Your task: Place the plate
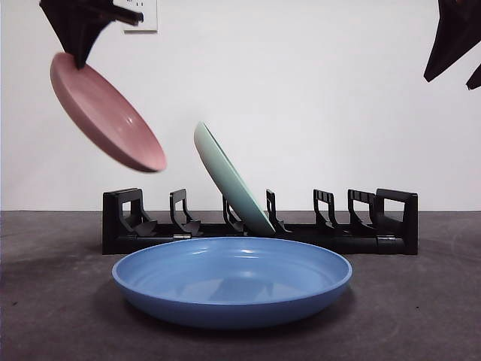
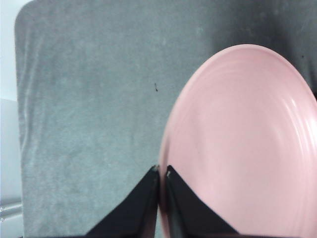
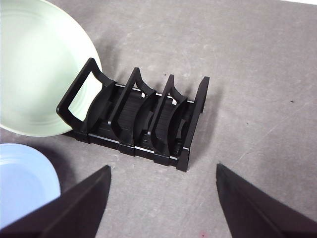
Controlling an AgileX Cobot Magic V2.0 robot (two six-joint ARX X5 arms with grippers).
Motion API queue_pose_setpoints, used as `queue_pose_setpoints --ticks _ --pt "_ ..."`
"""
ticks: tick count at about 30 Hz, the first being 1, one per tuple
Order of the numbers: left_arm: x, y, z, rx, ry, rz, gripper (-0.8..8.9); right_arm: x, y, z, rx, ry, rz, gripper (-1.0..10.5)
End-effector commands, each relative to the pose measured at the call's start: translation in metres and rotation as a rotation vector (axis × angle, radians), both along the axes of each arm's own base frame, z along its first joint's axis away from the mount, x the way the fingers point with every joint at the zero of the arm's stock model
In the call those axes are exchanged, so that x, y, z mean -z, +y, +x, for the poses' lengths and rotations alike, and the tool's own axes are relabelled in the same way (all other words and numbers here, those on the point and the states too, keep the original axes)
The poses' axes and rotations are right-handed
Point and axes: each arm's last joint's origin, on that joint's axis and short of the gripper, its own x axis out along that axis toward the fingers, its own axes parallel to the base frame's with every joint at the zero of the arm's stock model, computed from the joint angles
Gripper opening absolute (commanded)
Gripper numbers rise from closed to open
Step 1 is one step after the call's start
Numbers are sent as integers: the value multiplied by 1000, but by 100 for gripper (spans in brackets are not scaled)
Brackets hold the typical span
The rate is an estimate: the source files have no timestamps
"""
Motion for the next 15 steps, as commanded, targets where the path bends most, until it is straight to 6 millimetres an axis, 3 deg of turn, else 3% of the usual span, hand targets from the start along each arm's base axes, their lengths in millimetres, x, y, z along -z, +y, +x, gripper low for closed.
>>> queue_pose_setpoints --ticks 1,10,15 --pt "-23 7 -19 -6 -49 -13 10 -2 1 1 3 -3 4 328" --pt "-60 18 -62 83 -111 -205 10 -2 1 1 3 -1 3 328" --pt "-68 24 -88 122 -111 -262 10 -1 1 1 3 4 3 328"
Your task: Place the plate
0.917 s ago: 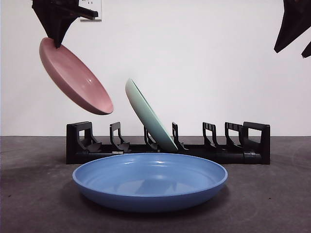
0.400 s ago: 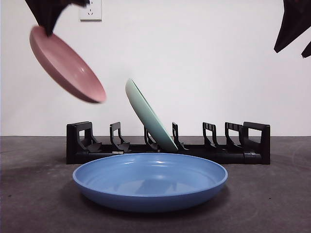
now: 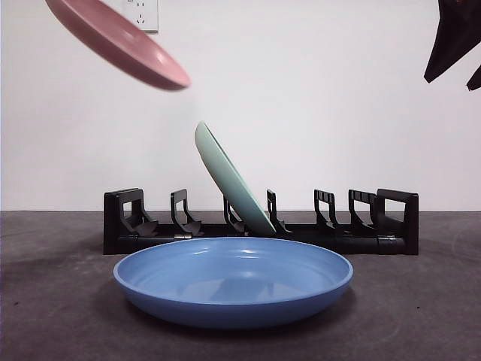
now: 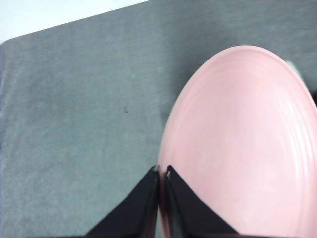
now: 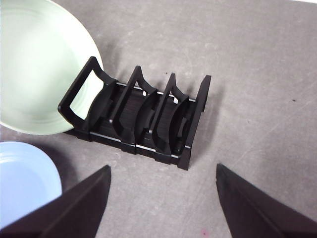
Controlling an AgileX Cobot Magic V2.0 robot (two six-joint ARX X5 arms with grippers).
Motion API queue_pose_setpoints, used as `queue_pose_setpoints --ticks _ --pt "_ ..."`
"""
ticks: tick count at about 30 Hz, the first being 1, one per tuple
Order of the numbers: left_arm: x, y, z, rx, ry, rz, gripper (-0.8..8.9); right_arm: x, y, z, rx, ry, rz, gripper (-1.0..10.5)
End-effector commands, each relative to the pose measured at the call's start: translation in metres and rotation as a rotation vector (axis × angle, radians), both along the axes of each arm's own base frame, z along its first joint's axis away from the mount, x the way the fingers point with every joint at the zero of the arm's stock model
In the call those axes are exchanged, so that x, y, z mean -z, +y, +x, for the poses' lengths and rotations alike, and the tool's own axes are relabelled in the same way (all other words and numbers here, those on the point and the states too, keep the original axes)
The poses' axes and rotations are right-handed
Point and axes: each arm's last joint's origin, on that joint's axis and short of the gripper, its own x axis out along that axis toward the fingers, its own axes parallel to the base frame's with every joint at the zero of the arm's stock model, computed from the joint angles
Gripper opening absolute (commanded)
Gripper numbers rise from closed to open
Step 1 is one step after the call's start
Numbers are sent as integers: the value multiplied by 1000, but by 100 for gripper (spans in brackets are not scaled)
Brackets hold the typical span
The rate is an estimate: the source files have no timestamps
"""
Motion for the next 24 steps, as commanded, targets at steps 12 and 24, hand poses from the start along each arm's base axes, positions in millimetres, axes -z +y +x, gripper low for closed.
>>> queue_pose_setpoints --ticks 12,24 --pt "33 16 -73 130 9 -193 10 -1 1 1 3 2 4 328" --pt "133 31 -129 95 -15 -440 10 0 1 1 3 12 2 328"
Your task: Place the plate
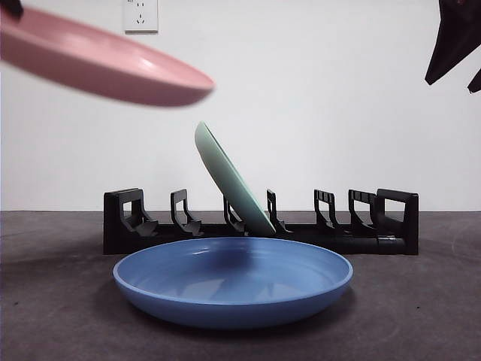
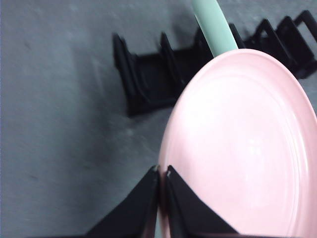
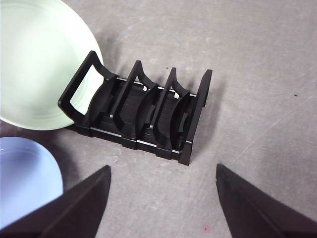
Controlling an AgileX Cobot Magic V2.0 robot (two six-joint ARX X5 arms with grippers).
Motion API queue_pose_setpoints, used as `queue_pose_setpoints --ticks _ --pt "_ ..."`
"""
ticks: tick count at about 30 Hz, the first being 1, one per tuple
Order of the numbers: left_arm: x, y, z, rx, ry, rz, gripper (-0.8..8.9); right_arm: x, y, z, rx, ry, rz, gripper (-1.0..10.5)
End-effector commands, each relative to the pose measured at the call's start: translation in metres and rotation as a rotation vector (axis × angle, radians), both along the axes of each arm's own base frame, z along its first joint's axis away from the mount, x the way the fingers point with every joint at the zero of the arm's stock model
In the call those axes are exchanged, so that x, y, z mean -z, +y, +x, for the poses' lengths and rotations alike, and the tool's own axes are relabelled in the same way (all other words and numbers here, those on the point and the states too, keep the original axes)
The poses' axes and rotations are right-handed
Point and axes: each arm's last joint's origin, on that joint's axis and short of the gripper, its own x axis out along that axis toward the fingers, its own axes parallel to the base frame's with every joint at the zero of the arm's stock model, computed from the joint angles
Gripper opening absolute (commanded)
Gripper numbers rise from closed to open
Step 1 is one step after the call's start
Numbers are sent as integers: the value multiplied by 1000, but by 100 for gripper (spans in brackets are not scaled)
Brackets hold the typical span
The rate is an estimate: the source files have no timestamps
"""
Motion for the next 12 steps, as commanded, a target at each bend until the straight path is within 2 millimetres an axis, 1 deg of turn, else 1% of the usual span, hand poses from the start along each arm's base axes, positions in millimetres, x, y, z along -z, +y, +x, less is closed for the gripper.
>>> queue_pose_setpoints --ticks 1,6,12 --pt "22 1 -7 -51 26 -116 10 -2 1 1 4 -3 4 328" --pt "58 1 -14 -131 92 -214 10 -2 1 1 4 -3 4 328" --pt "91 -4 -12 -195 170 -288 10 -2 1 1 4 -3 4 328"
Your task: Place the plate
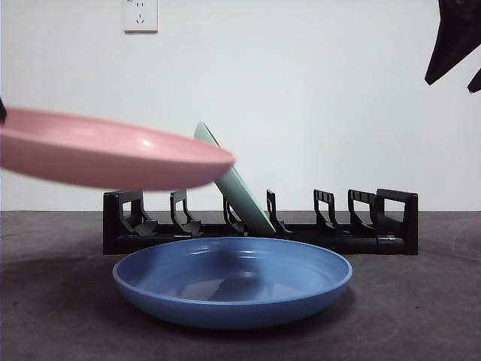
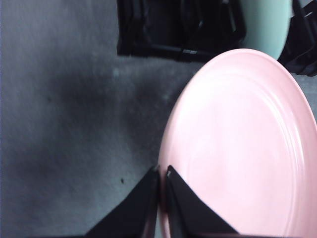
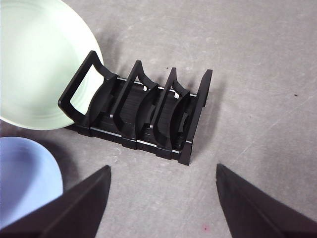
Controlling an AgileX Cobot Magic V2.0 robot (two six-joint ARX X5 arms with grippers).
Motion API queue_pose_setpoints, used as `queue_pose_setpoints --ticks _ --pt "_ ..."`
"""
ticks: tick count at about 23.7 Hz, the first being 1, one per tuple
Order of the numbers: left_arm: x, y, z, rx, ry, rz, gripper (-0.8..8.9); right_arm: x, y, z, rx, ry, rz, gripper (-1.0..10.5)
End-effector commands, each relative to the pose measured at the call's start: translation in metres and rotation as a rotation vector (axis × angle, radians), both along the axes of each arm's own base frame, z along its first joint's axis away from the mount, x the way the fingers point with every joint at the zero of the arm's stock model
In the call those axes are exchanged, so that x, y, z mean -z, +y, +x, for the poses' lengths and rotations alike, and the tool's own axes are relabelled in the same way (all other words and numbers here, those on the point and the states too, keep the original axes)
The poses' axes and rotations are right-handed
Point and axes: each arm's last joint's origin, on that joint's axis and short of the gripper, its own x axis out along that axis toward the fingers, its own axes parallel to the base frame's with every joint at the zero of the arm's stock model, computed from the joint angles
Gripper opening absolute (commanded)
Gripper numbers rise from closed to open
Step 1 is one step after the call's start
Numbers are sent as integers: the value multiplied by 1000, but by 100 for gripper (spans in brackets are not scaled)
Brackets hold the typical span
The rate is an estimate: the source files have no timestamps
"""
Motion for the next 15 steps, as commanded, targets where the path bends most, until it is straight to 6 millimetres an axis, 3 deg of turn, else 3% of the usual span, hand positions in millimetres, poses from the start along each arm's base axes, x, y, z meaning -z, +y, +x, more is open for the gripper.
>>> queue_pose_setpoints --ticks 1,10,15 --pt "8 -4 3 -56 22 -88 10 -2 1 2 3 -4 4 328" --pt "43 -14 10 -124 121 -107 10 -2 1 2 3 -4 4 328" --pt "52 -34 26 -107 119 -145 10 -2 1 2 3 -4 4 328"
